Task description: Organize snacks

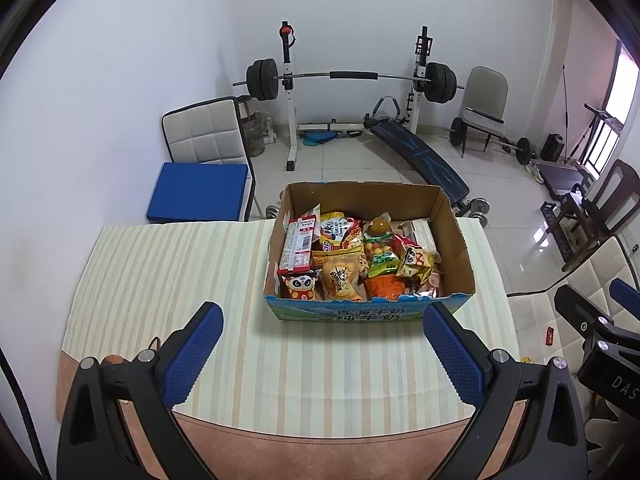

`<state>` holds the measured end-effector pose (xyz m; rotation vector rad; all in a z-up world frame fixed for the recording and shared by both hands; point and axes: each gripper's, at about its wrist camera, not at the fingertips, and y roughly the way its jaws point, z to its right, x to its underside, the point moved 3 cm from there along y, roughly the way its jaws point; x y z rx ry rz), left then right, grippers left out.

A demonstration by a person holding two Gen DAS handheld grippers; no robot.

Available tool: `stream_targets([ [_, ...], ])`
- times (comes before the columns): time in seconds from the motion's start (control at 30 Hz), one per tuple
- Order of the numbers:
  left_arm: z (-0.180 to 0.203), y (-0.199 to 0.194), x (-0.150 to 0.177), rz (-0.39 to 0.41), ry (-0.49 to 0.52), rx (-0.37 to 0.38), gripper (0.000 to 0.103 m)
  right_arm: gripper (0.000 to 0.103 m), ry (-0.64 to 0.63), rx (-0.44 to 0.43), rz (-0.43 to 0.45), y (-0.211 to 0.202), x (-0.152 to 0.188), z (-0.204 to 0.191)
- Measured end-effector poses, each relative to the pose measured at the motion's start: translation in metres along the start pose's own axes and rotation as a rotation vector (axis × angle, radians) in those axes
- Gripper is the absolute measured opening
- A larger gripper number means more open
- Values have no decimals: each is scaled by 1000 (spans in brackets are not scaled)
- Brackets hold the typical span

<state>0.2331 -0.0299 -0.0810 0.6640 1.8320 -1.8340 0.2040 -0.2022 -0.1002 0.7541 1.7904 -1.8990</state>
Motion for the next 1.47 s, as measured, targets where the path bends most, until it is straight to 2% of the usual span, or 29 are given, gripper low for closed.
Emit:
stream_targets([
  [1.47,-3,-7,-5,12,18,16,103,103,19,18,14,-12,-1,0],
])
